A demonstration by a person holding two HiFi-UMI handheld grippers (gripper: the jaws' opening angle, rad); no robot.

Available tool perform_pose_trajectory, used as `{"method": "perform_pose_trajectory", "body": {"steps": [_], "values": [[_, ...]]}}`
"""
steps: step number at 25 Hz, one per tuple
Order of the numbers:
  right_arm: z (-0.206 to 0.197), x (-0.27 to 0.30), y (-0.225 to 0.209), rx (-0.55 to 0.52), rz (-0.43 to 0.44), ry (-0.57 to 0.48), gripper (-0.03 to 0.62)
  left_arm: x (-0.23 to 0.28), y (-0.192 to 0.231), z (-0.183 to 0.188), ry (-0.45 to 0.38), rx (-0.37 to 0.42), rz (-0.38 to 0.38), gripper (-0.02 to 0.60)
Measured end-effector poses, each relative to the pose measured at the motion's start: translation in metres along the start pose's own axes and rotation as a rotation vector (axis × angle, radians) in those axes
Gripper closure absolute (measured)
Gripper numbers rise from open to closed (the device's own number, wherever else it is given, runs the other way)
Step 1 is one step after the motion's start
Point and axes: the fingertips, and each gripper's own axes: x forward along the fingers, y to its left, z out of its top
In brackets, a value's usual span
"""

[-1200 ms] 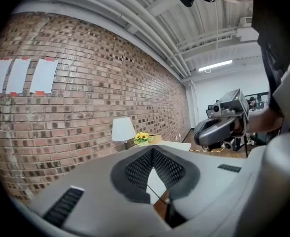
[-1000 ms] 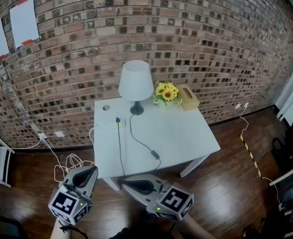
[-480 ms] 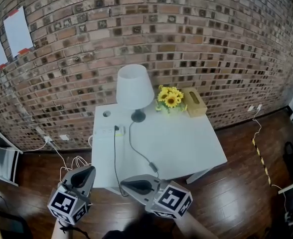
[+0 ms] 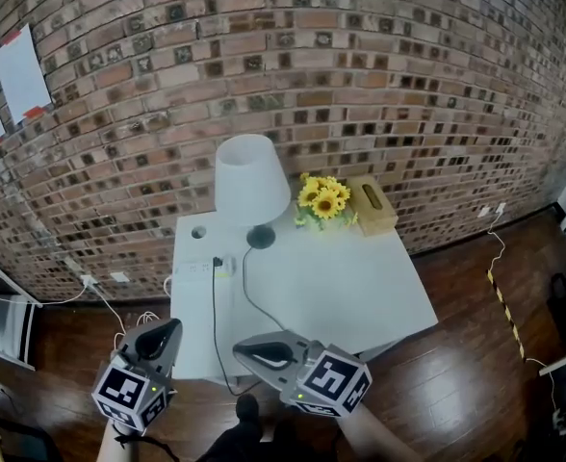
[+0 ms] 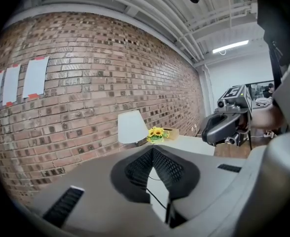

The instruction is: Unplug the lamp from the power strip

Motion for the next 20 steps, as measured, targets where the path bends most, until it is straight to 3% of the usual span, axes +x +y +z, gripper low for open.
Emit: {"method": "perform_pose_trajectory", "body": {"steps": [12,20], "values": [[0.007,0.045,-0.036,-0.025,-0.042,0.105,0.592,0.045,0.057,-0.017,-0.035,-0.042,-0.073,0.571],[-0.005,0.097,-0.083,-0.037,-0.103,0.183,0.592,0.072,0.109,-0.050,-0.003,-0.033,-0.104,0.571]]}}
